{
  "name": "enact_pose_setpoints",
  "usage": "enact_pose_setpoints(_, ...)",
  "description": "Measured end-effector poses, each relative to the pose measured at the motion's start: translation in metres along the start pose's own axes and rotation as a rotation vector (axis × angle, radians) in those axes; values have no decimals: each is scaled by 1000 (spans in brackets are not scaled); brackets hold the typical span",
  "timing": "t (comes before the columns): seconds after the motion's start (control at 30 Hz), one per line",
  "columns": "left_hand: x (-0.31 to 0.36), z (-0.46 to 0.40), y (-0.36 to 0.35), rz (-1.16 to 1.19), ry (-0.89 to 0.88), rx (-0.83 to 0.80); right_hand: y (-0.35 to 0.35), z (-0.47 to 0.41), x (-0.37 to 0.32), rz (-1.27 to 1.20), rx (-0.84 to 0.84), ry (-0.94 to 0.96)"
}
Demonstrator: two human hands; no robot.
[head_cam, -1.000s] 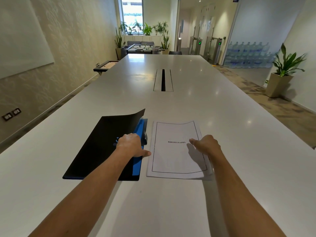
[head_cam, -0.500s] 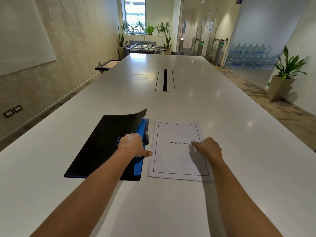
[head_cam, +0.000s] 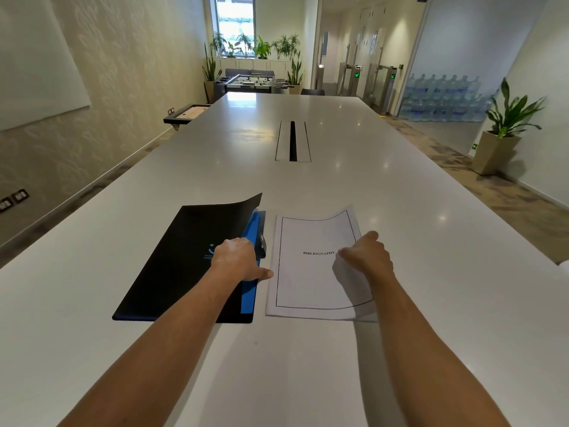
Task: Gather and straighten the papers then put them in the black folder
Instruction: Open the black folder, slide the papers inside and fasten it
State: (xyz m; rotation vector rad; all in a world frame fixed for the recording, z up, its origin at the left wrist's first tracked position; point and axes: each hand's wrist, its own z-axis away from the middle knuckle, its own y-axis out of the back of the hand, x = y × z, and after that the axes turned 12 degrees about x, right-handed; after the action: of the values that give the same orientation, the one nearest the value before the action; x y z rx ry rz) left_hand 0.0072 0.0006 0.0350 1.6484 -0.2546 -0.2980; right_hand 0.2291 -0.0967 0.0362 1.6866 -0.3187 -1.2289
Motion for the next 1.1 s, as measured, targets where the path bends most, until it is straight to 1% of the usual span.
enact_pose_setpoints(0.13,0,0,1,5,0,-9,5,-6,6,-116,-78,-95)
enact_pose_setpoints(0.3,0,-1,3,1,-7,-24,8,-11,9,-227,-177,-41)
enact_pose_setpoints(0.57,-1,0,3,2,-11,-6,10,-16,0,-396,-261,-72)
enact_pose_setpoints(0.77,-1,2,4,-3,-5,-2,14,-17,2,-517,-404,-141)
enact_pose_setpoints(0.87,-1,3,5,-5,-8,-1,15,-18,8,-526,-394,-191)
enact_pose_setpoints(0.97,-1,4,5,3,-3,-3,15,-19,12,-558,-348,-190)
enact_pose_setpoints(1.1,-1,4,5,18,-5,-7,13,-18,18,-479,-301,-197)
